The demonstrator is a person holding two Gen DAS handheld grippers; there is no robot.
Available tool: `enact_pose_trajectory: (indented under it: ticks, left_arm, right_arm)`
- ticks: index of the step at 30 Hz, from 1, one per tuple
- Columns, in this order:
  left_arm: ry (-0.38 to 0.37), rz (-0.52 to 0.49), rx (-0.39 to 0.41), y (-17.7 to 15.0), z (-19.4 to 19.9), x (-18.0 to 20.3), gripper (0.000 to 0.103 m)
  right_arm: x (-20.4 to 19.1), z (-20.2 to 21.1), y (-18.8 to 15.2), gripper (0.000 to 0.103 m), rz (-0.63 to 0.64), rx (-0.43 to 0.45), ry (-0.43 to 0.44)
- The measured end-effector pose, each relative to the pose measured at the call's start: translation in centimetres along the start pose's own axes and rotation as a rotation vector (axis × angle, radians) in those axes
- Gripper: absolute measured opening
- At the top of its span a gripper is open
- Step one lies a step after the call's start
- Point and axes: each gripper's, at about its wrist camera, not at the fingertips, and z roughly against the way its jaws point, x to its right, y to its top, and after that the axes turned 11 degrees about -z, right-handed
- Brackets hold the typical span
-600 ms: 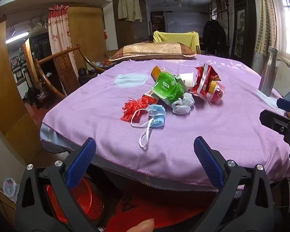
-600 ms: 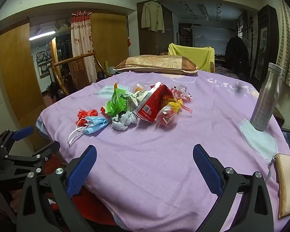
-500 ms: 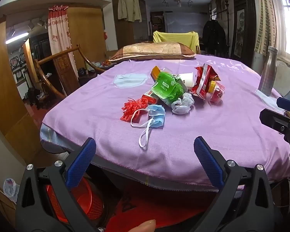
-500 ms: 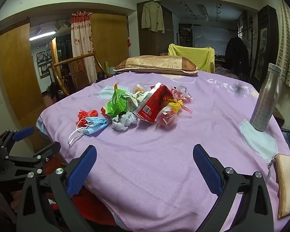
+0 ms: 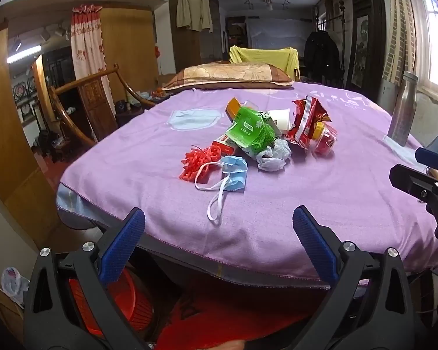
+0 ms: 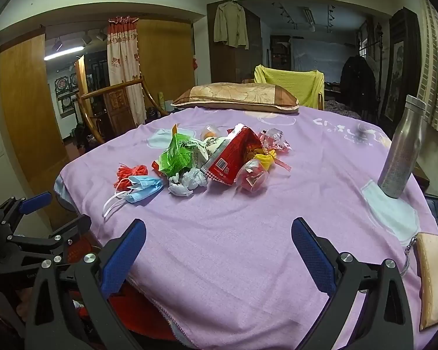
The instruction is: Collect trash
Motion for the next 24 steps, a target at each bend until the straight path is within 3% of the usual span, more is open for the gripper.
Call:
enact_pose_trajectory:
  ticks: [9,20,24]
  left_arm:
    - [-0.036,0.033,-0.019,-0.26,-0.41,-0.51,0.097]
    - [-0.004,-0.015,-0.033,-0.33,-0.28,0.18,0.097]
    - [0.012,-0.026,0.004,-0.42,0.24,0.35,0.097]
  right_arm:
    - [0.16,-0.13,-0.03,0.097,-0.003,-0.001,0.000]
    - [0.67,-0.32,-0.20,0.097,-0.010,0.000,0.000]
    - [0.99,-0.15,-0.34,0.097,-0.021,0.000,-0.001]
